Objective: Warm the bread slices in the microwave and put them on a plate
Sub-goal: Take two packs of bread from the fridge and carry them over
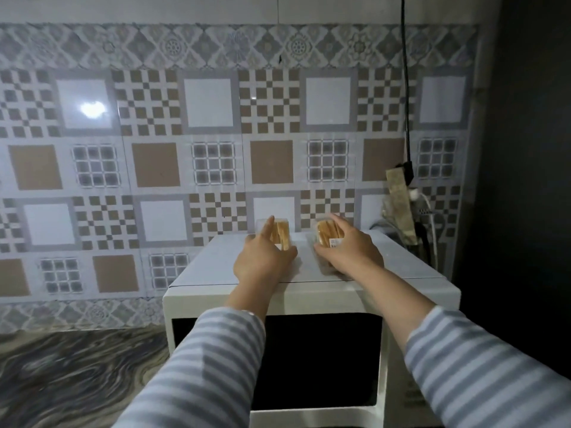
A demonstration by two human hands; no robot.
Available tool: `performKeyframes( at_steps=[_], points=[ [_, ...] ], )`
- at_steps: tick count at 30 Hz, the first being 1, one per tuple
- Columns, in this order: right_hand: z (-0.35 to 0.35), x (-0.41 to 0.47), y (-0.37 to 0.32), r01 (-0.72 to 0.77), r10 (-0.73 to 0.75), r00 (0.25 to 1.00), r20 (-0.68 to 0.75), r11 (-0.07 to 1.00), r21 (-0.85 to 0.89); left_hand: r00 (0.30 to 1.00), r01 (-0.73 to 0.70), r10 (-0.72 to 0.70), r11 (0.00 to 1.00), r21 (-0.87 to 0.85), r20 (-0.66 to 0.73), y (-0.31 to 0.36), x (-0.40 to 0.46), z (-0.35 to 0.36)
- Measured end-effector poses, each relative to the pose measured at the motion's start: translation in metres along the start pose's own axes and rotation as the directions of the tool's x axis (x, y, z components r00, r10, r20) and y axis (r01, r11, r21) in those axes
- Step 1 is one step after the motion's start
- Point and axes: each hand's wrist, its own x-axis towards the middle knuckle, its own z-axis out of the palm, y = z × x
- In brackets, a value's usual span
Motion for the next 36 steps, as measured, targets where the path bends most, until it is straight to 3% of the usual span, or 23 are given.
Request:
performKeyframes(
  at_steps=[8,12,20,25,31,36],
  points=[
    [-0.004,0.001,-0.001,-0.014,0.016,1.0,0.021,0.995,-0.095,1.0,-0.024,0.023,0.997,0.073,0.015,0.0,0.006,0.001],
    [-0.017,-0.01,-0.005,-0.009,0.012,1.0,0.027,0.994,-0.11,0.996,-0.058,0.064,0.993,0.101,-0.055,-0.003,-0.004,-0.013],
    [-0.033,-0.089,-0.006,0.08,-0.066,0.996,0.061,0.963,-0.256,0.978,-0.126,0.159,0.966,0.225,-0.136,-0.007,-0.086,-0.032],
    [-0.029,-0.157,0.006,0.134,-0.116,0.99,0.075,0.937,-0.324,0.987,-0.129,0.15,0.955,0.269,-0.059,-0.025,-0.156,-0.028],
    [-0.02,-0.263,0.024,0.051,0.015,0.978,0.209,0.951,-0.304,0.981,-0.128,0.077,0.947,0.294,0.178,-0.052,-0.252,-0.04],
    [-0.028,-0.354,0.026,-0.001,0.078,0.973,0.215,0.94,-0.34,0.969,-0.138,0.06,0.935,0.326,0.238,-0.08,-0.329,-0.068]
  ],
)
